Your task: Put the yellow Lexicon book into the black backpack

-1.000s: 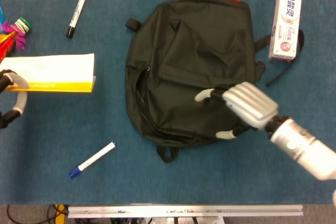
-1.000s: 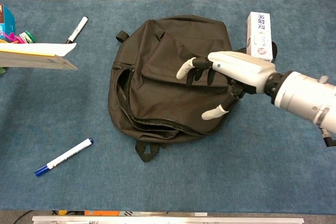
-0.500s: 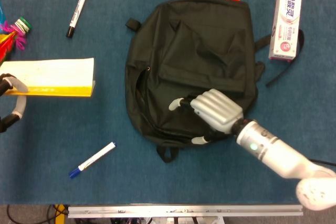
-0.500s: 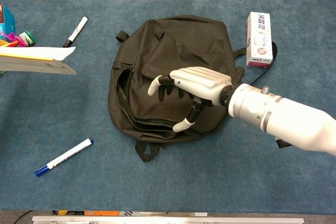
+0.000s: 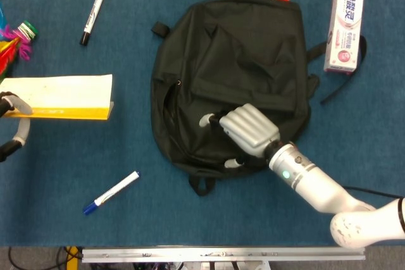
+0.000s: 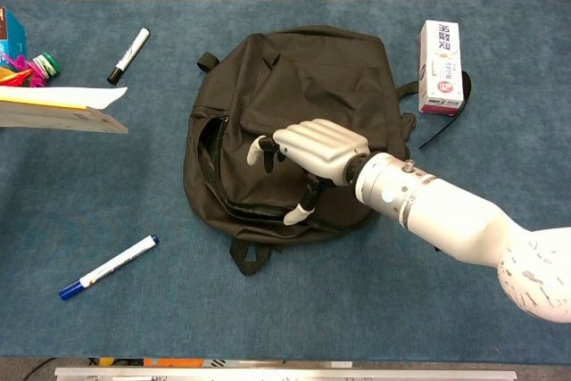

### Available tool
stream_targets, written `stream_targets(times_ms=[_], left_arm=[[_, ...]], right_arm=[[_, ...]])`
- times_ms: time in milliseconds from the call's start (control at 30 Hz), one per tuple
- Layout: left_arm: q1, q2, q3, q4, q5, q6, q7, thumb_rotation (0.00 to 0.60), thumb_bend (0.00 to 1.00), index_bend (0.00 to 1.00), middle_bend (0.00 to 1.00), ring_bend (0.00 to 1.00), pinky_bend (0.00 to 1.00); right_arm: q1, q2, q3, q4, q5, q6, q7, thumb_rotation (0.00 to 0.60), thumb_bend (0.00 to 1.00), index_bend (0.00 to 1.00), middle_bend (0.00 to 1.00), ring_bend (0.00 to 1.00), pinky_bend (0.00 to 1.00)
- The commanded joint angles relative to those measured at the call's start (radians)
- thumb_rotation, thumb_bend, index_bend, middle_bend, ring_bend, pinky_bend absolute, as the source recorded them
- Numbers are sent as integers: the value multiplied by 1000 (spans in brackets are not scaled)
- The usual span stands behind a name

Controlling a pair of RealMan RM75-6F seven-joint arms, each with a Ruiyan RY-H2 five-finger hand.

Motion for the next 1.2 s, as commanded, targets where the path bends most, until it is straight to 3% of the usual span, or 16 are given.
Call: stream_targets(times_ms=[33, 300, 467, 600, 767, 1000, 1200], left_arm=[[1, 1, 0, 4, 1, 1, -4, 600, 382, 615, 544, 497, 499], [2, -2, 1, 11, 4, -1, -9, 600, 382, 615, 543, 497, 499], [3, 2, -1, 14, 2, -3, -15, 600, 382, 615, 543, 497, 499], [0, 9, -1, 15, 6, -7, -25, 600, 382, 615, 544, 497, 499], [-13, 20, 0, 23, 18, -19, -60, 600, 382, 615, 544, 497, 499], [-55, 69, 9, -14, 59, -54, -196, 600, 382, 617, 544, 497, 499], [-99, 99, 8, -84, 93, -78, -279, 600, 382, 617, 545, 497, 499]], right_arm=[[7, -7, 13, 16, 26, 16, -9, 600, 133, 284, 383, 292, 398], [28, -21, 40, 53, 78, 21, -11, 600, 414, 325, 416, 308, 474], [34, -40, 61, 81, 74, 38, 4, 600, 573, 489, 507, 403, 577], [37, -45, 84, 99, 73, 53, 21, 600, 632, 630, 596, 512, 665], [39, -31, 131, 93, 88, 66, 54, 600, 686, 720, 671, 629, 770], [61, 7, 231, 72, 151, 82, 91, 600, 718, 744, 695, 682, 822], [83, 9, 283, 83, 205, 87, 118, 600, 719, 744, 696, 685, 825]])
